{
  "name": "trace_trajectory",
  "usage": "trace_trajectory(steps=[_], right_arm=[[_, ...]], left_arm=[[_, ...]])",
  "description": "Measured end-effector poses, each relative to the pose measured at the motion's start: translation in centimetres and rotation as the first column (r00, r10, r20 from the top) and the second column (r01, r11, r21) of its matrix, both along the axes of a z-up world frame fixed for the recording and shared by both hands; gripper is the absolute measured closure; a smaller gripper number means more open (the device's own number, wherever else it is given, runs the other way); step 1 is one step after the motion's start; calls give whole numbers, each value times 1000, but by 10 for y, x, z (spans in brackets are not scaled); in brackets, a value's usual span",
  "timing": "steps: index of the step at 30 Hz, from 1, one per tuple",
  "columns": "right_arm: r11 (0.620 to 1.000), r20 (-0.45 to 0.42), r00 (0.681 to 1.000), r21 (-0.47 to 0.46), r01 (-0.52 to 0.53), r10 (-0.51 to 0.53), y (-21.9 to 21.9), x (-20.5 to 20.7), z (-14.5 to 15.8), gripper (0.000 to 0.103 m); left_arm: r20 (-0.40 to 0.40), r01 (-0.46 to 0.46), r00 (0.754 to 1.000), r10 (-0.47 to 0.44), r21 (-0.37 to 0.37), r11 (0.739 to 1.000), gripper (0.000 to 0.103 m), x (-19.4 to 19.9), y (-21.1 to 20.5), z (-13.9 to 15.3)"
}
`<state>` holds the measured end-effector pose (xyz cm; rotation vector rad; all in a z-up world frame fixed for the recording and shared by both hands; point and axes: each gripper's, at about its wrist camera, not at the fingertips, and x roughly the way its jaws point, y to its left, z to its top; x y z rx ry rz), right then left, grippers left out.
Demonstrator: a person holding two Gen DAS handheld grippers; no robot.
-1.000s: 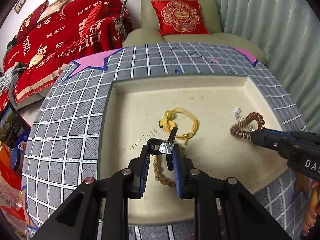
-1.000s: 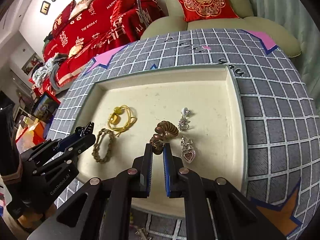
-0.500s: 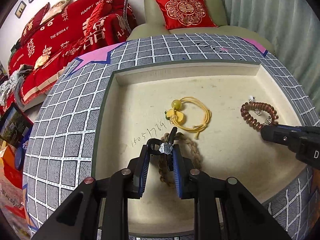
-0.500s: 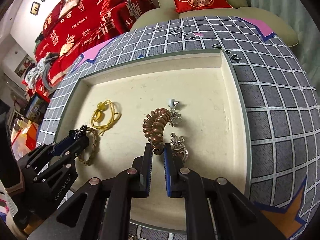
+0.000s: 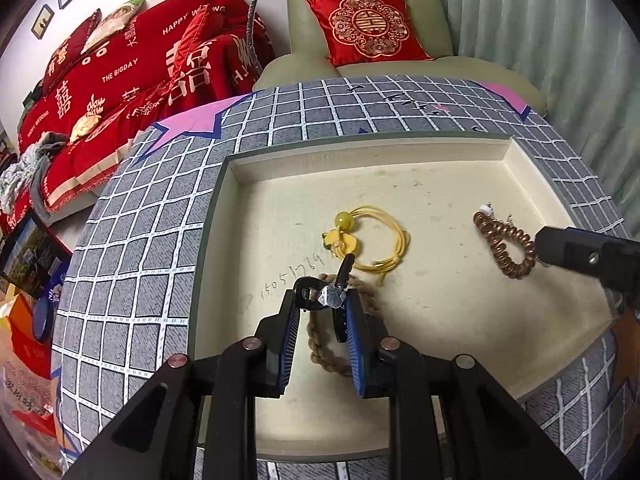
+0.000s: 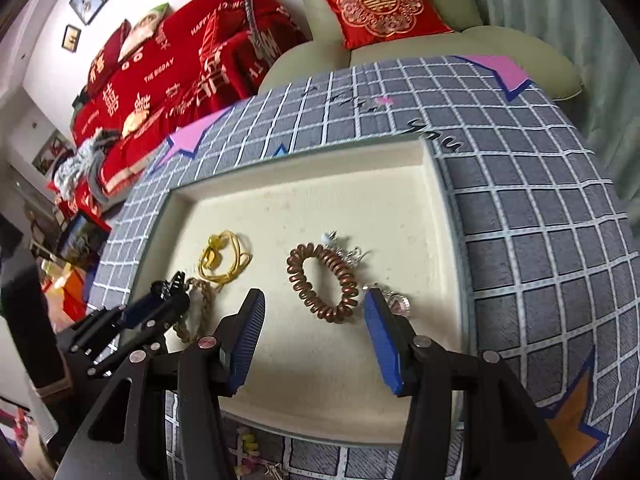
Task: Organize jewelry
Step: 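Open the right gripper to drop the brown coil while the left releases its silver charm, then withdraw both grippers from the tray toward the pink-and-yellow bead bracelet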
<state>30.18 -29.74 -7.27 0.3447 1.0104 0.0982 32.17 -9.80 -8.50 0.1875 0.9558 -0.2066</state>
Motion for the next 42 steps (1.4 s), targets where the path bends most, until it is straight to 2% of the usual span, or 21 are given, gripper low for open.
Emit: trace_trajectory(steps=[2, 3, 4, 5, 6, 8, 12, 13, 15, 23, 28, 32, 38, 42], right_arm=[[1000, 12, 1000, 2, 17, -17, -5, -4, 5, 47], [1000, 17, 1000, 6, 25, -25, -8, -6, 7, 47], [999, 20, 999, 9, 31, -31, -11, -8, 10, 47], [999, 23, 999, 13, 35, -35, -13, -9, 11, 47], [999, 24, 999, 14, 38, -38, -15, -10, 13, 46], [999, 27, 999, 15, 41, -41, -17, -14, 14, 41], [998, 29, 998, 23, 51, -51, -19, -19, 18, 38], [998, 30, 998, 28, 53, -54, -20, -21, 19, 30], [998, 37, 998, 35, 56, -57, -22, -27, 23, 20], [997, 68, 997, 61, 42, -46, -23, -67, 41, 20], [999, 65, 997, 45, 27, -30, -17, -97, 44, 20], [1000, 39, 999, 11, 9, -9, -10, -119, 36, 20], [996, -27, 998, -69, -51, 49, 7, -144, 9, 20], [994, -66, 995, -76, -81, 76, 15, -151, -7, 20]], left_arm=[[7, 4, 1000, -4, -8, 1000, 72, -1, -1, 3], [11, 10, 1000, -10, -14, 1000, 68, -2, -2, 5], [15, 15, 1000, -15, -17, 1000, 51, -3, -2, 7], [25, 13, 1000, -13, -15, 1000, 10, -4, -2, 10], [48, 5, 999, -4, -12, 1000, 0, -6, -1, 14], [93, 12, 996, -11, -8, 1000, 0, -11, -2, 23], [91, 14, 996, -13, -18, 1000, 0, -14, 0, 32], [94, 15, 996, -13, -20, 1000, 0, -16, 1, 33], [99, 21, 995, -18, -20, 1000, 0, -24, 6, 38], [94, 40, 995, -38, -20, 999, 0, -70, 21, 50], [91, 36, 995, -33, -30, 999, 0, -101, 28, 49], [49, 50, 998, -49, -29, 998, 0, -115, 29, 38], [-24, 65, 998, -66, -49, 997, 0, -125, 30, 14], [-57, 68, 996, -71, -40, 997, 0, -126, 28, 0]])
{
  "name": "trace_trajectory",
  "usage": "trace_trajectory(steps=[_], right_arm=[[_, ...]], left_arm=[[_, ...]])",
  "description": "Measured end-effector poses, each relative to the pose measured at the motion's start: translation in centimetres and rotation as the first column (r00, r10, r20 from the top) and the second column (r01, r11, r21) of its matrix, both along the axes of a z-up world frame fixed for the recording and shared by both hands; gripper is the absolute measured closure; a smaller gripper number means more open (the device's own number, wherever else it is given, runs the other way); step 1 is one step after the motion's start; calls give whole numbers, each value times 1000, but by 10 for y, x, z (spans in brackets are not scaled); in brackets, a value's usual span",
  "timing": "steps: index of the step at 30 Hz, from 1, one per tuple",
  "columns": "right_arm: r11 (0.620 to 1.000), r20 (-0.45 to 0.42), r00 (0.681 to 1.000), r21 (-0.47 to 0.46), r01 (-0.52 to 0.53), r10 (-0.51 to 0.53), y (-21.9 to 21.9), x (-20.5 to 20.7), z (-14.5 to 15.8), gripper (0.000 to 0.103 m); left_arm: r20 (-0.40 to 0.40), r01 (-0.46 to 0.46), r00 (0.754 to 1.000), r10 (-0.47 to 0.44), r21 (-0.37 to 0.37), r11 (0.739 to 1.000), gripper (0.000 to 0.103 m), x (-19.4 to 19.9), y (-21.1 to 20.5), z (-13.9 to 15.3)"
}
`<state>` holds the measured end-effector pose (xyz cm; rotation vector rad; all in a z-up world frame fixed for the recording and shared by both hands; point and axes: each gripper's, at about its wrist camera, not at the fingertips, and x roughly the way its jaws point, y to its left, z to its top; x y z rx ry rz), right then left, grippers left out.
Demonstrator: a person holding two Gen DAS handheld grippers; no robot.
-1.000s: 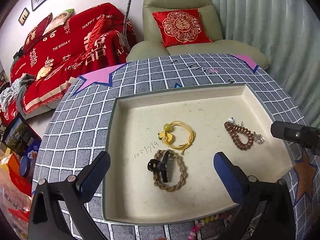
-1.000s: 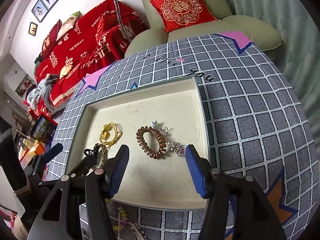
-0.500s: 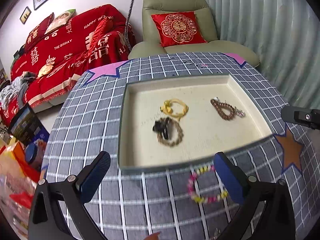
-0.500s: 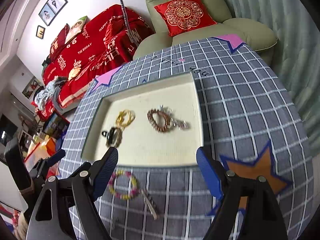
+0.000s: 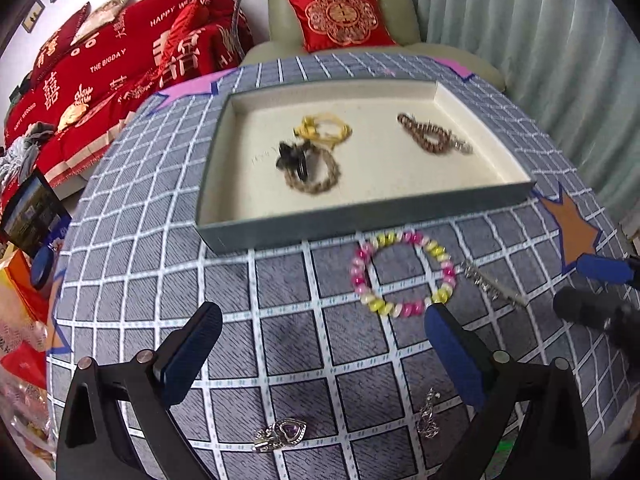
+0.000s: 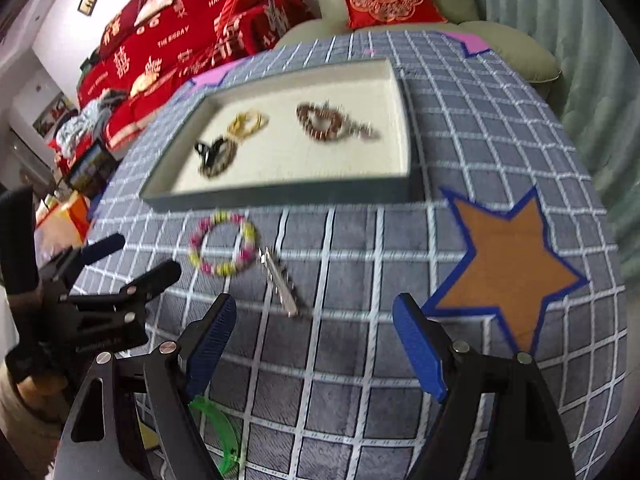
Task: Organize jewelry
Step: 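Withdraw both grippers from the tray toward the pink-and-yellow bead bracelet, then grasp the pink-and-yellow bead bracelet with the left gripper while the right grasps the silver hairpin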
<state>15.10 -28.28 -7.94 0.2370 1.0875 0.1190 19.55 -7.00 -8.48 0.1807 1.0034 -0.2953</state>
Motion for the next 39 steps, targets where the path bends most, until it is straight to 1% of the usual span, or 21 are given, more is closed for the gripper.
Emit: trace_trajectory(steps=[2, 4, 6, 10, 12, 18, 23, 28, 30, 32, 34, 36, 37, 39], right_arm=[[1000, -15, 1000, -8, -8, 8, 3, -1, -7, 20], [1000, -22, 1000, -25, -16, 16, 4, -1, -11, 20], [999, -27, 999, -45, -25, 24, 8, -2, -14, 20], [996, -31, 998, -78, -51, 48, 15, -2, -19, 20], [994, -33, 998, -92, -63, 60, 19, -2, -21, 20], [989, -43, 995, -121, -89, 85, 30, 4, -27, 20], [979, -30, 994, -174, -105, 102, 37, 7, -30, 20], [964, -21, 993, -236, -122, 120, 45, 8, -30, 30], [958, -15, 991, -257, -131, 131, 48, 7, -30, 34], [957, -15, 990, -255, -141, 142, 48, 6, -29, 37], [955, -15, 988, -255, -150, 151, 50, 7, -29, 43], [953, -18, 987, -256, -159, 160, 52, 7, -28, 48], [953, -20, 986, -256, -163, 163, 54, 7, -28, 50], [953, -24, 986, -255, -166, 165, 55, 7, -28, 52]], left_arm=[[-13, -9, 1000, 9, -8, 1000, 0, 2, 1, -3], [-24, -14, 1000, 13, -22, 1000, 6, 5, 2, -4], [-39, -20, 999, 19, -27, 999, 7, 10, 2, -6], [-42, -13, 999, 12, -15, 1000, 7, 12, -1, -10], [-41, 1, 999, -1, -15, 1000, 13, 13, -4, -10], [-46, 13, 999, -13, -11, 1000, 13, 19, -14, -13], [-52, 25, 998, -25, -5, 1000, 13, 24, -21, -18], [-57, 45, 997, -44, 6, 999, 13, 23, -30, -22], [-57, 53, 997, -53, -5, 999, 19, 22, -31, -22], [-54, 60, 997, -60, 2, 998, 20, 22, -34, -21], [-55, 70, 996, -70, -8, 998, 25, 21, -36, -20], [-55, 78, 995, -79, -6, 997, 34, 21, -38, -19], [-55, 87, 995, -88, -5, 996, 37, 19, -40, -19], [-54, 100, 993, -100, -3, 995, 44, 17, -42, -18]])
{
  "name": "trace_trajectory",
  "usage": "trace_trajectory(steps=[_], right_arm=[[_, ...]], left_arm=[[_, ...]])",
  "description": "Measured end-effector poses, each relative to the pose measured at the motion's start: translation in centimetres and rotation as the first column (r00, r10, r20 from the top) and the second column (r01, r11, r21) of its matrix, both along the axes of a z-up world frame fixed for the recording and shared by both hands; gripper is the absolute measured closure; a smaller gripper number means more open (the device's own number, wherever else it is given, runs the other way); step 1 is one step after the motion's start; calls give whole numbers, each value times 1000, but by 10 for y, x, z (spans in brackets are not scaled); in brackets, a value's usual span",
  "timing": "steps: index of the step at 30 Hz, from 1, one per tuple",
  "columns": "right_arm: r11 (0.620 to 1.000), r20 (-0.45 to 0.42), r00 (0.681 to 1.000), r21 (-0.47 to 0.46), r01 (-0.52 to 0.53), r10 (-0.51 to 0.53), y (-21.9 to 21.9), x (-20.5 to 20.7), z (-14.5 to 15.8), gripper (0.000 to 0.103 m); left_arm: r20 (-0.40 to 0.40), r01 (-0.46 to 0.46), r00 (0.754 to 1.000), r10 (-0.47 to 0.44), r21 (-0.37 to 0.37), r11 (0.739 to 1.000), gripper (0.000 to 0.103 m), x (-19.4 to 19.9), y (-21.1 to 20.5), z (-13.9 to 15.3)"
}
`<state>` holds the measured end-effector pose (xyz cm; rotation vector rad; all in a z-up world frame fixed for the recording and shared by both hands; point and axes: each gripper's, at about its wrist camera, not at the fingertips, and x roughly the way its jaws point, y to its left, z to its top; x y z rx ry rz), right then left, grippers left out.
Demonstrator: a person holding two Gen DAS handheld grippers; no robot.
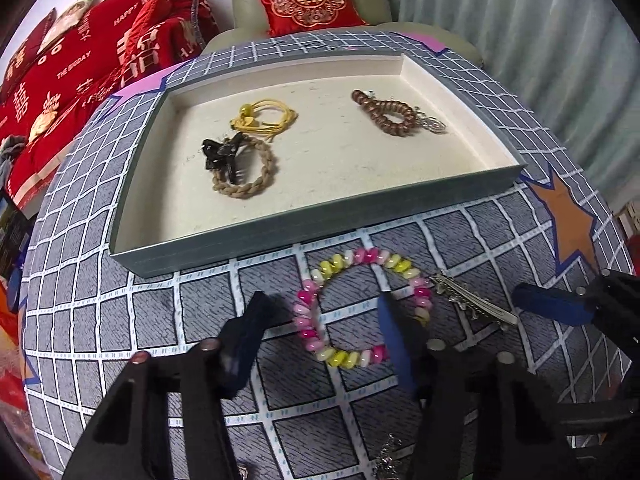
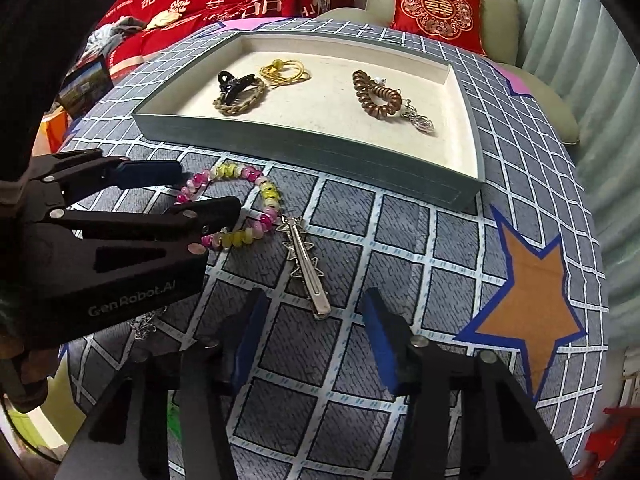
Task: Organize jewelry
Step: 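Grasp the pink-and-yellow bead bracelet with the left gripper while the right grasps the silver hairpin, then carry the bead bracelet and silver hairpin over the tray with both grippers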
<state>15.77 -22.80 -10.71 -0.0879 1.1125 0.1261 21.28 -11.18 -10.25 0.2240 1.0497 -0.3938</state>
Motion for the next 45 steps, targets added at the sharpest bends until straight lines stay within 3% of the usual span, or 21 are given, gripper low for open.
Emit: trace_trajectory(steps=[5, 6, 8, 10, 21, 32, 45], right_arm=[[1000, -7, 1000, -2, 4, -4, 2, 1, 1, 57], [1000, -9, 1000, -2, 6, -6, 2, 1, 1, 63], [1000, -11, 1000, -4, 11, -11, 2, 2, 2, 73], [1000, -11, 1000, -2, 17, -17, 2, 2, 2, 92], [991, -4, 995, 93, 95, -95, -23, -11, 13, 92], [981, 62, 990, 157, 115, -126, -41, -16, 56, 92], [969, 148, 980, 226, 101, -136, -45, 34, 105, 92]], left_arm=[[-4, 23, 1000, -23, -6, 1000, 63, -4, -3, 2], [-3, 22, 1000, -22, -6, 1000, 73, -5, -3, 2], [-7, 18, 1000, -18, -15, 1000, 81, -4, -1, 3], [-16, 12, 1000, -13, -35, 999, 85, -4, 2, 3], [-1, 5, 1000, -5, -105, 994, 85, -13, 18, 17], [71, -6, 997, 18, -167, 986, 85, -18, 41, 61], [141, -20, 989, 48, -195, 981, 85, 14, 47, 106]])
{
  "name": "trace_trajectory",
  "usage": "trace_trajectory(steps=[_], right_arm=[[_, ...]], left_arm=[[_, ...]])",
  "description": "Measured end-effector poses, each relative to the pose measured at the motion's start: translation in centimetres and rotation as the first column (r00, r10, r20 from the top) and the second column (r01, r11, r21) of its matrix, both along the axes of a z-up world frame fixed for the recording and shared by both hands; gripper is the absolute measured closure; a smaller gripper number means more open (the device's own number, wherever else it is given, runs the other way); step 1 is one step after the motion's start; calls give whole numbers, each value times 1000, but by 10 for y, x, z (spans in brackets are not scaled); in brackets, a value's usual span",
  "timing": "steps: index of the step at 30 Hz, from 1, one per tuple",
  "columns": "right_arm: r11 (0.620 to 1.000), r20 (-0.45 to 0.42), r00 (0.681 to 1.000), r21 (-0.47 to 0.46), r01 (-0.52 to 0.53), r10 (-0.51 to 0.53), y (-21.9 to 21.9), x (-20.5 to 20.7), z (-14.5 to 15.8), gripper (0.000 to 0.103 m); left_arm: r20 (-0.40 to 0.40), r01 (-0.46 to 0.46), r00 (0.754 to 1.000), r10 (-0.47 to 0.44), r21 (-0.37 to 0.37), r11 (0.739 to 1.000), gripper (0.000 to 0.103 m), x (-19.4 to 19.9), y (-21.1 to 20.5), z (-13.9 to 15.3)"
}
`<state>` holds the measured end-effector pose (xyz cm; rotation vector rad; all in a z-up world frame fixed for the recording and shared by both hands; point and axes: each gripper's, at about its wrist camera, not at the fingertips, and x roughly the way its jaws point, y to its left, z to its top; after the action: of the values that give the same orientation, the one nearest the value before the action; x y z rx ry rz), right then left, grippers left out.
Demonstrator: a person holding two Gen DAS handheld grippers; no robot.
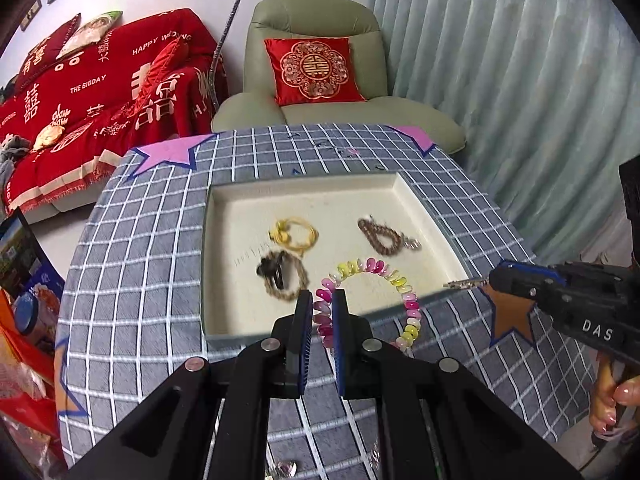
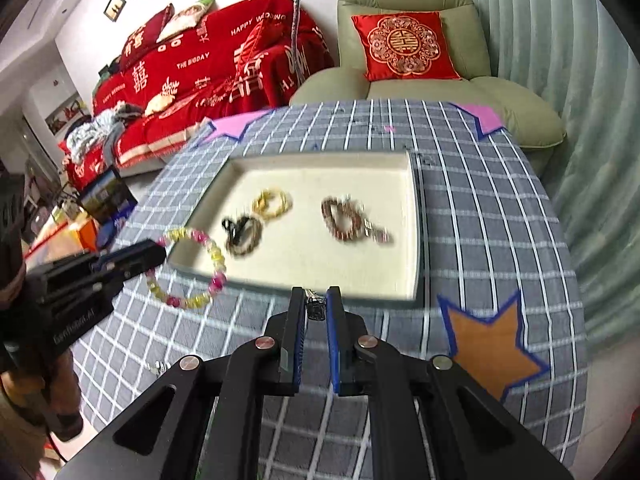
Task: Organize jewelry
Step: 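Carry the bead bracelet and silver hairpin over the tray with both grippers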
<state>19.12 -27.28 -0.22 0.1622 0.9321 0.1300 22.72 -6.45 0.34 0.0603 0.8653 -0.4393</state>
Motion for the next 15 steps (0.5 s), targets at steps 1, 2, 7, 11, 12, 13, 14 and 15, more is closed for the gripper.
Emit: trace_trajectory(steps=[1, 2, 7, 11, 12, 13, 14, 15], right_arm=[[1000, 2, 1000, 0, 0, 0, 0, 6, 1, 92], [1000, 4, 1000, -3, 0, 0, 0, 15, 1, 92], [1000, -2, 1000, -5, 7, -7, -3, 49, -9, 92], [999, -10, 999, 12, 36, -36, -13, 75, -21, 92], [999, -11, 999, 14, 44, -43, -15, 80, -23, 92], [999, -11, 999, 16, 52, -51, -18, 86, -26, 92], [998, -11, 998, 19, 59, -58, -20, 90, -28, 92], [997, -11, 998, 24, 67, -66, -23, 95, -31, 92]], left_arm=[[-7, -4, 1000, 4, -3, 1000, 85, 7, -1, 0], [-10, -8, 1000, 8, -2, 1000, 85, 13, -3, -1], [-28, -23, 999, 24, 11, 1000, 85, 44, -17, -11], [-48, -26, 998, 27, 21, 999, 85, 64, -31, -24], [-54, -28, 998, 29, 25, 999, 85, 70, -34, -28], [-61, -29, 998, 31, 29, 999, 85, 75, -38, -33], [-67, -30, 997, 32, 33, 999, 85, 78, -41, -37], [-74, -29, 997, 32, 37, 999, 85, 81, -44, -41]])
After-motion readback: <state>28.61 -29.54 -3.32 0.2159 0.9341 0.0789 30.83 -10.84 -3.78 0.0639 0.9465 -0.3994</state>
